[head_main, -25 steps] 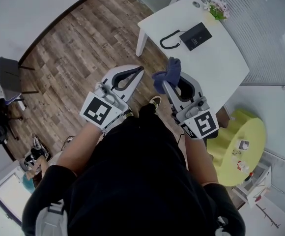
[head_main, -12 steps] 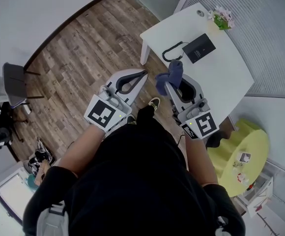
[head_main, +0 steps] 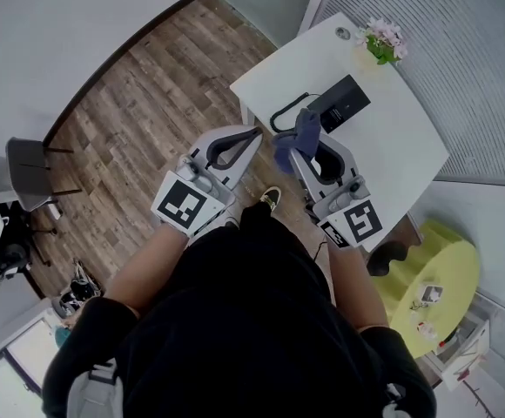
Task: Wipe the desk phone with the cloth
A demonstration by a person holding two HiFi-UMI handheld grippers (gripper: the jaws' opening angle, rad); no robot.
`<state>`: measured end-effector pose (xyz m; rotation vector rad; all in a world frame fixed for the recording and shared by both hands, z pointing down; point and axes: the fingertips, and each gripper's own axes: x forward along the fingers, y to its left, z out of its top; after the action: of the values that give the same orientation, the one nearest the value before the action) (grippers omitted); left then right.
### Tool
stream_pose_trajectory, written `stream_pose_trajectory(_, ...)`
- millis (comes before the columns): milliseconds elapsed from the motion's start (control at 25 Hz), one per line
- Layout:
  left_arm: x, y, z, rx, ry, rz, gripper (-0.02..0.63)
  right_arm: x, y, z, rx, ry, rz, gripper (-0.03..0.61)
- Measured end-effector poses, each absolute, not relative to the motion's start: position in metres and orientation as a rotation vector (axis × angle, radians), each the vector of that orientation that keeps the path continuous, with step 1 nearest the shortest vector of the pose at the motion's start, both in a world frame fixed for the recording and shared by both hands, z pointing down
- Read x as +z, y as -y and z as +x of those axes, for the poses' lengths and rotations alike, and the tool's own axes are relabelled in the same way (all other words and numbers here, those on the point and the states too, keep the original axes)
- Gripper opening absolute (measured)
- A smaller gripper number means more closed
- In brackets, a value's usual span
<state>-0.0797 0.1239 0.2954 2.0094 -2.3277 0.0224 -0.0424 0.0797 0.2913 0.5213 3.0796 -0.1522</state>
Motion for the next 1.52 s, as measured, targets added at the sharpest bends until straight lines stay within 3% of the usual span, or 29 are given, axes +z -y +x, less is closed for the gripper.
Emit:
stream_pose_trajectory(800, 0.293, 0.030, -0.086, 0.137, 2.136, 2.210, 0.011, 0.297, 0.067, -0.039, -0.195, -3.096, 0.262, 0.118)
stream_pose_trajectory(1520, 0.331, 0.122, -0.160, 0.161, 1.610, 2.567, 0.009, 0.316, 0.143, -0.098, -0.184, -3.133, -0.472, 0.118)
